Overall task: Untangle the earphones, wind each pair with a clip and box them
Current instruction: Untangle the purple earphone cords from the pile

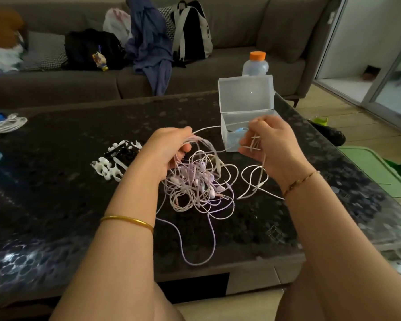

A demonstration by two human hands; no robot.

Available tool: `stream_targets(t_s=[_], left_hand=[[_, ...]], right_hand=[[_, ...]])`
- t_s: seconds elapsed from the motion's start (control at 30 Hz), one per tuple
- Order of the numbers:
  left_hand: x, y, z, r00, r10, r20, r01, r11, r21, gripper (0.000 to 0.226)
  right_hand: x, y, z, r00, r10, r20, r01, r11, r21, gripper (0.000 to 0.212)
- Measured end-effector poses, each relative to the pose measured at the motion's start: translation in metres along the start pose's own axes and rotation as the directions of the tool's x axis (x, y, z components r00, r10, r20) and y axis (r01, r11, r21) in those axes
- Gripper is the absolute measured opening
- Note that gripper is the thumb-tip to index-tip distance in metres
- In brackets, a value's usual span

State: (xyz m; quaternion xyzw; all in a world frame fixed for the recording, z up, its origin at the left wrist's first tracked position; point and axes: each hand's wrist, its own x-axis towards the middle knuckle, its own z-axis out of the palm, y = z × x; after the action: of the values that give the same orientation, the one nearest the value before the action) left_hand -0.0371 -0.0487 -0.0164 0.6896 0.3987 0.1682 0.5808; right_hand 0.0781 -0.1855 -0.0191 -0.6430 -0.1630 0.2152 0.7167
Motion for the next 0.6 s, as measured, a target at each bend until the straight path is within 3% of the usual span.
stream_targets(t_s=[0.13, 0.23, 0.33, 0.47, 0.53, 0.6], left_hand=[[-0.008, -0.001, -0.003, 0.986, 0.088, 0.141, -0.127, 0.947, 0.297, 0.012], [-0.012, 0.0, 0.003, 0.977, 0.19, 0.094, -0.212, 0.905, 0.369, 0.004], [-0.007, 0.0, 0.007, 0.959, 0.28, -0.038, -0.256, 0.918, 0.303, 0.012], [-0.005, 0.0, 0.01, 0.951, 0.289, -0.108, -0.282, 0.956, 0.076, 0.018], [-0.005, 0.0, 0.011, 0.949, 0.302, -0.093, -0.298, 0.953, 0.052, 0.02], [-0.006, 0.0, 0.012, 0.949, 0.304, -0.079, -0.304, 0.953, 0.017, 0.022]], right_hand=[[-0.004, -0.003, -0.002, 0.992, -0.061, 0.112, 0.05, 0.994, 0.099, 0.009], [-0.007, -0.006, 0.0, 0.98, -0.09, 0.177, 0.065, 0.987, 0.144, 0.011], [-0.009, -0.011, -0.006, 0.942, -0.039, 0.333, 0.025, 0.999, 0.045, 0.011], [-0.013, -0.006, -0.009, 0.774, 0.209, 0.598, 0.08, 0.904, -0.421, 0.013], [-0.015, -0.001, -0.006, 0.743, 0.297, 0.6, 0.041, 0.874, -0.484, 0.027], [-0.015, 0.001, -0.002, 0.77, 0.327, 0.548, -0.028, 0.875, -0.484, 0.038]])
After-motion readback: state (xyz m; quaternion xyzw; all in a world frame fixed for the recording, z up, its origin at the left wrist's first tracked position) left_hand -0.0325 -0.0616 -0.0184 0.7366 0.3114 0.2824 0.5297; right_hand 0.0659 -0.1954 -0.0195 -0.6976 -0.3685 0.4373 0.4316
